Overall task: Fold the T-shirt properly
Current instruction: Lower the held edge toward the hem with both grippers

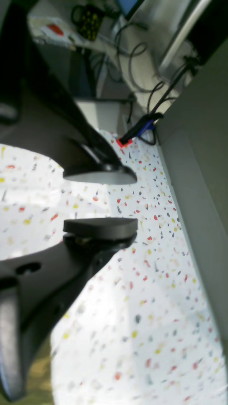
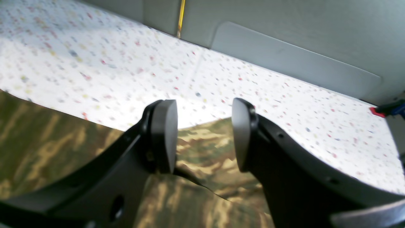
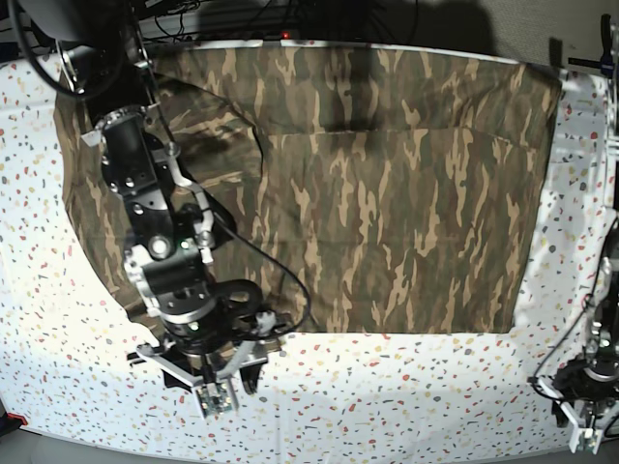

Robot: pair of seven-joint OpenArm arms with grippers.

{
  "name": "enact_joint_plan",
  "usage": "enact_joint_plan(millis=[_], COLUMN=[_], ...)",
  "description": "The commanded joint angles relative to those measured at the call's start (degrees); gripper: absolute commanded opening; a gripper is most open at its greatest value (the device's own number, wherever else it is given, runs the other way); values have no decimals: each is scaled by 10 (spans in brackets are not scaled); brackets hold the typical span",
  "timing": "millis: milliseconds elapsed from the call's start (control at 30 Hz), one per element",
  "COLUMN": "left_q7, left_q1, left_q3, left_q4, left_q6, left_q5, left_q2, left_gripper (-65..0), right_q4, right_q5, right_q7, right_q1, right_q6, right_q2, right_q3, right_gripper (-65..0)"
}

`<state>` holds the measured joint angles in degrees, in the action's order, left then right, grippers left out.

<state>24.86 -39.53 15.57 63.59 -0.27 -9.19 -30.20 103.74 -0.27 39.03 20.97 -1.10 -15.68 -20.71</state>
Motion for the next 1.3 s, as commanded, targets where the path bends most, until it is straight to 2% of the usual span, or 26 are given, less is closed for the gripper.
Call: enact_joint_plan(millis=[0,67,100,200,267,367,500,733,800,867,1000,1100,1267], left_q7=[-21,-38,-41,-40,-41,-34,-24,-19,-12,-11,-19,-48,-105], left_q1=[-31,-58,-73,-110,-128,-144,-146,-144,-144,-144,-144,-140,-108], left_q3=[-5,-5,-5,-5,-5,-5,-5,-5,-5,-5,-5,-5,-5], left_q4=[-23,-87,-119,-207,-255,-317,-402,-526,-539,-543,-543,-543,-543], left_q6=[6,2,-14,-105,-139,-168,-185,-269,-272,-272,-272,-272,-267], left_q5=[-7,-24,-31,-33,-33,-33,-38,-221,-255,-257,-247,-209,-128], left_q2=[-9,-9,-9,-9,-9,-9,-9,4,17,30,53,67,76], left_gripper=[-474,-474,-474,-474,-474,-474,-474,-474,-474,-474,-474,-474,-476], right_q4=[9,9,9,9,9,9,9,9,9,9,9,10,40], right_q5=[-6,-6,-6,-6,-6,-9,-10,-10,-10,-20,-99,-102,-102], right_q7=[-12,-9,-7,-1,3,14,30,54,67,82,91,91,114], right_q1=[15,16,16,16,16,15,14,3,-5,-20,-71,-104,-145], right_q6=[-4,-4,-4,-2,-1,-2,-1,0,1,3,2,2,2], right_q2=[6,15,18,23,27,30,33,38,38,37,23,5,-4], right_q3=[3,3,3,3,3,3,3,3,3,3,19,48,93], right_gripper=[-366,-366,-366,-366,-366,-366,-366,-366,-366,-366,-366,-366,-366])
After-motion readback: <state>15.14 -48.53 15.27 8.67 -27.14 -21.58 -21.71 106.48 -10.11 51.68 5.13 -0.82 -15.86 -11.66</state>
